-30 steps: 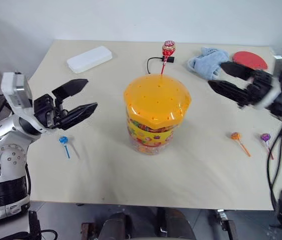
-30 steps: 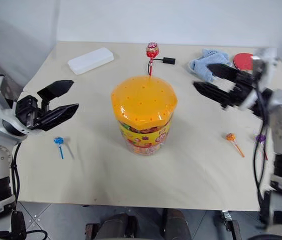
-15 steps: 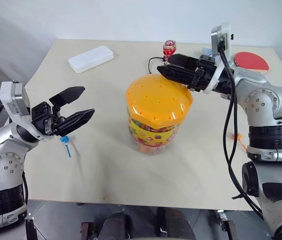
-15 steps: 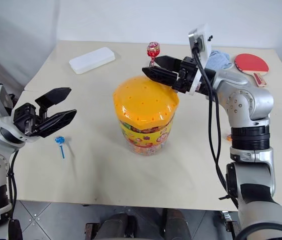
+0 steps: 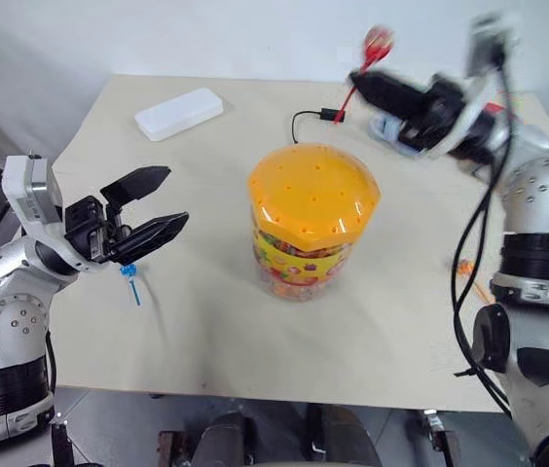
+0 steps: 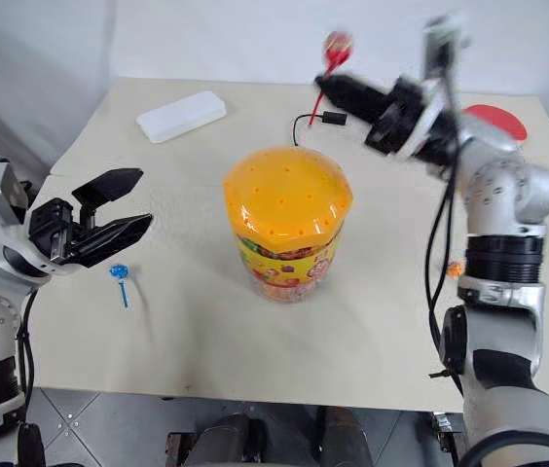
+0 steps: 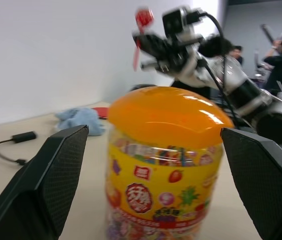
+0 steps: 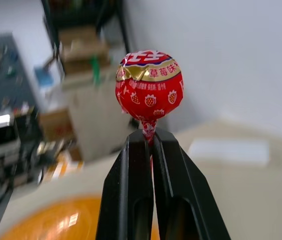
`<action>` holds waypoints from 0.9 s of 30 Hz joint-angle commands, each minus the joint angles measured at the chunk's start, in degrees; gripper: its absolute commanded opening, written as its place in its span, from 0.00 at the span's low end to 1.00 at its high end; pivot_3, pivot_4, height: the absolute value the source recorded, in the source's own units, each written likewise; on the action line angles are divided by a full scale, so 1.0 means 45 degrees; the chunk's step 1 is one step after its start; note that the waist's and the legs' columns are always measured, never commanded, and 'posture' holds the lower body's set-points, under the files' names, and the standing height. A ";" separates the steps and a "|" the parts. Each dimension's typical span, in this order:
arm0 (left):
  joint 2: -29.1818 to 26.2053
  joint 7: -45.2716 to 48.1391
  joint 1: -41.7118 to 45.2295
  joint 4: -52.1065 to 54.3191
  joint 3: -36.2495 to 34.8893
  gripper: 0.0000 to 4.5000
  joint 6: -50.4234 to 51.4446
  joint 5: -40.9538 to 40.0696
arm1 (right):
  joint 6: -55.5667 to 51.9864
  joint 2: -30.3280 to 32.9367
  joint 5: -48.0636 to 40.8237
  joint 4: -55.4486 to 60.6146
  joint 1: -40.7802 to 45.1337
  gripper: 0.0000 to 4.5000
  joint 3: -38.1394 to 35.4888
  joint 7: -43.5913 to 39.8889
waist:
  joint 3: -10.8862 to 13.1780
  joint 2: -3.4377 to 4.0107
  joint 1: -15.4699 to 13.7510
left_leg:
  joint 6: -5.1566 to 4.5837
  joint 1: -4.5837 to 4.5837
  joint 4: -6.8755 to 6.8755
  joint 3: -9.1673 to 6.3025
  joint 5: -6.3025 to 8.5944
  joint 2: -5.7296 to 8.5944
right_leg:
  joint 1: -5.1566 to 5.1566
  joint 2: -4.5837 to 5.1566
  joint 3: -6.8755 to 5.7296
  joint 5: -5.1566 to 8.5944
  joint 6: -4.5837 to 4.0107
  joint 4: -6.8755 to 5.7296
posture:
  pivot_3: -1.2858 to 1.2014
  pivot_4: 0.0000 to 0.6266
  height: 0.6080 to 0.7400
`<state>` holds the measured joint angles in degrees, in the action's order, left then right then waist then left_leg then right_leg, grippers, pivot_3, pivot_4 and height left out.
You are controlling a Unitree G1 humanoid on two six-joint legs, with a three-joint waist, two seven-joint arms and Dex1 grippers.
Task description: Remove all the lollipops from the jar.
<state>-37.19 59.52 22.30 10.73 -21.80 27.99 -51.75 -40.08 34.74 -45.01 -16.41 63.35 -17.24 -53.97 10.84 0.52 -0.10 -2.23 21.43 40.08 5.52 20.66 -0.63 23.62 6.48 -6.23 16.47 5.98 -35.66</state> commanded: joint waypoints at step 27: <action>-0.1854 0.1951 -0.0883 -0.0017 0.1147 1.00 -0.0577 0.1776 | 0.1619 0.7536 0.7147 -0.2992 -0.9022 0.53 0.1900 -0.1414 | 0.0016 0.0043 0.0311 | 0.0017 -0.0061 -0.0016 0.0119 -0.0003 -0.0050 | 0.0010 0.0012 0.0061 0.0001 0.0000 0.0001 | 0.52 0.24 1.00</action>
<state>-44.79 68.97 18.51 10.43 -14.84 26.51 -44.55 -33.64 67.38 -12.30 -30.72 23.11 -6.00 -60.46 10.91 0.71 1.30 -2.16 21.17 40.03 6.01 20.65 -0.85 23.65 6.54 -5.95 16.47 5.98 -35.65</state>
